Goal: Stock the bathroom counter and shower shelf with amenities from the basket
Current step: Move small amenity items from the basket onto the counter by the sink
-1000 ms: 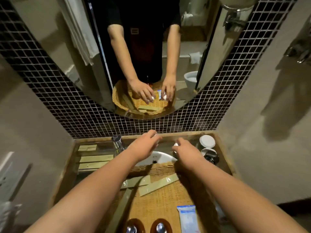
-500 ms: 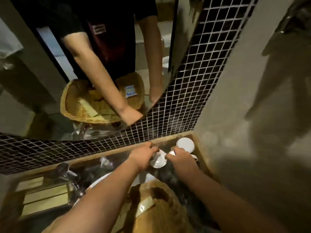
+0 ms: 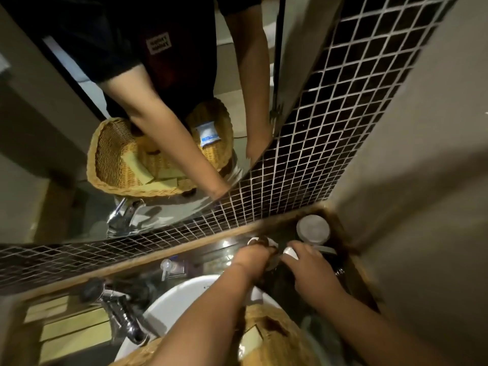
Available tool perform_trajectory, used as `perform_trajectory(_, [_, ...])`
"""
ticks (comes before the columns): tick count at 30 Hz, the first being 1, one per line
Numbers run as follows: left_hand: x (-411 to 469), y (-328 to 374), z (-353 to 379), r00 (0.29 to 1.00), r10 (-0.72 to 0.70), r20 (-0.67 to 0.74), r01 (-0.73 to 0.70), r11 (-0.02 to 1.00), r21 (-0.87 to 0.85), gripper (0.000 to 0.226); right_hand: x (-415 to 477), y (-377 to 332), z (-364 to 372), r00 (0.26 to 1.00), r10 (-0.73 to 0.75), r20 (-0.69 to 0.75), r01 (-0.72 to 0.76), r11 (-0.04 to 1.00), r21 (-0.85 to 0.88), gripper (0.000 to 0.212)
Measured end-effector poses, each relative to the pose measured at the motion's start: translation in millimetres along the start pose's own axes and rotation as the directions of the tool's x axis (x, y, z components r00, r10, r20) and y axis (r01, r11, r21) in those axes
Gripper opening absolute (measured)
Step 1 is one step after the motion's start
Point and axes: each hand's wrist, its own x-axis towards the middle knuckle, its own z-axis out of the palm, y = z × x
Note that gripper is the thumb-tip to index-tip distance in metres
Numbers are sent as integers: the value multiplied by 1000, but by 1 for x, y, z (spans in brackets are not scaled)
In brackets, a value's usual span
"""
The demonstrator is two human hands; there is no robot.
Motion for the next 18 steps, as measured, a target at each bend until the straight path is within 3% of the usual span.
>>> perform_trajectory(6, [8,0,8,997,-61,-50,55,991,-120,39,-2,3,-4,999,-7,37,7,1000,14,53])
perform_trajectory(18, [15,-4,12,989,-139,50,146,973,-177,38,6,-3,-1,1000,-7,22,7,999,-33,50])
